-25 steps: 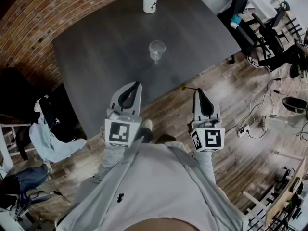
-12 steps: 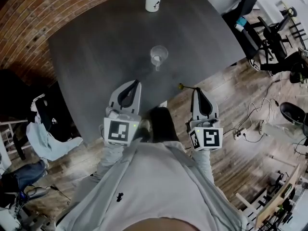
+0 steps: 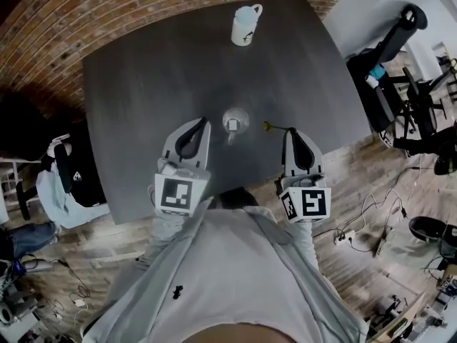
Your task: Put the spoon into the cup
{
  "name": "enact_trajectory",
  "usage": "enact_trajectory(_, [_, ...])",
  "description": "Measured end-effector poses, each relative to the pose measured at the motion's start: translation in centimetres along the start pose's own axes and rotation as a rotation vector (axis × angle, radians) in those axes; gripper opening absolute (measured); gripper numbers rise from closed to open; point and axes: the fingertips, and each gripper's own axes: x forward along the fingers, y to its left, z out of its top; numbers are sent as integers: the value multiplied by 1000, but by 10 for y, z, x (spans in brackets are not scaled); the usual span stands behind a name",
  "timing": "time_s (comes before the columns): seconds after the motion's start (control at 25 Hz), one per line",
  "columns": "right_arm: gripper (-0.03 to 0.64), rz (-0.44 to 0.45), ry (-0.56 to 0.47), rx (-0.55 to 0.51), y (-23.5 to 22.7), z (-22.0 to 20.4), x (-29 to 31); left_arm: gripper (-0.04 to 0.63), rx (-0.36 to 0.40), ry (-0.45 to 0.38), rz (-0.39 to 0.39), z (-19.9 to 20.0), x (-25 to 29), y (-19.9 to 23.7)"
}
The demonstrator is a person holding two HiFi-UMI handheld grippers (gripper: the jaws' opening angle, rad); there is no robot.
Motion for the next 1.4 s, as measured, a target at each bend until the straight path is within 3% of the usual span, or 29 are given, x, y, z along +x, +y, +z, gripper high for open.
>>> enact_trajectory(0.12, [20,60,-9,-5,-12,7,25,18,-37,17,66,6,16,8])
enact_trajectory(0.32, [20,135,-10,-2,-29,9,53,18,-3,17,125,11,34,14])
enact_trajectory(0.52, [20,202,-13,7,-30,6,75,18,-48,31,203,9,38,23])
enact_trajectory(0.64, [20,217,-18,16,-31,9,81,18,-8,37,203,6,40,25])
enact_trajectory(1.08, [20,216,-15,12,-24,14,84,18,-48,27,209,7,41,35])
enact_trajectory(1.4, [20,286,3,32,-8,11,95,18,-59,34,227,3,39,41])
